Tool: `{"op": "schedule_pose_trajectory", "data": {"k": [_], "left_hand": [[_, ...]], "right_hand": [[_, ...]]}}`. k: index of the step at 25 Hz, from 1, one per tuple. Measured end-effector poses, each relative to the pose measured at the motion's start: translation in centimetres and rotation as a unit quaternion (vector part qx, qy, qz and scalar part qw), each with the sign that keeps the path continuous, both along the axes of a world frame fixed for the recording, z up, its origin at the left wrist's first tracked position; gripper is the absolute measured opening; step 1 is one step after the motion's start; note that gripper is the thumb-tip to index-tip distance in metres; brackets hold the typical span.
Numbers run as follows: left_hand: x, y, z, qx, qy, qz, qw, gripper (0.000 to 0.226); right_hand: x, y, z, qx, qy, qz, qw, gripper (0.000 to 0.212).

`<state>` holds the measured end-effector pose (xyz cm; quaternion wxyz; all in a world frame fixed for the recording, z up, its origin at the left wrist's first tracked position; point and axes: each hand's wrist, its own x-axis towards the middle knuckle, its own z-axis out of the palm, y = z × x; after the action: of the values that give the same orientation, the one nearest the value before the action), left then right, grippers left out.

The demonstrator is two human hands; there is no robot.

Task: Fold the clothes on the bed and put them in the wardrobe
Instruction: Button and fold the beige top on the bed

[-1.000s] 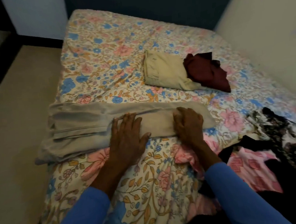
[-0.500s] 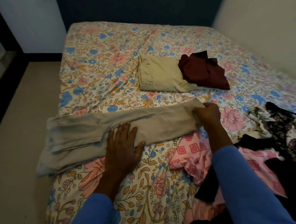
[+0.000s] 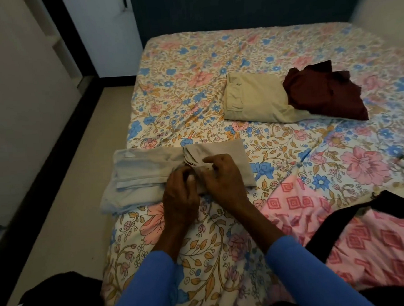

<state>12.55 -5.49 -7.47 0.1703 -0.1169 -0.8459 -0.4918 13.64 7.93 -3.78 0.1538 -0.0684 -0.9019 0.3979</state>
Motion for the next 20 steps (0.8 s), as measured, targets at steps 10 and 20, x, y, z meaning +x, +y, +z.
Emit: {"op": "schedule_pose_trajectory", "data": {"k": [10, 20], "left_hand": [[-2.2, 1.4, 3.6, -0.079, -0.135, 0.14, 0.978, 0.054], [-3.8, 0.6, 4.0, -0.087, -0.126, 0.294, 0.943, 0.02]], "right_hand": [[1.8, 8.0, -1.6, -0.021, -0.113, -0.17, 0.979, 0.065], [0.8, 7.7, -1.7, -0.002, -0.147, -0.17, 0.974, 0.046]]}}
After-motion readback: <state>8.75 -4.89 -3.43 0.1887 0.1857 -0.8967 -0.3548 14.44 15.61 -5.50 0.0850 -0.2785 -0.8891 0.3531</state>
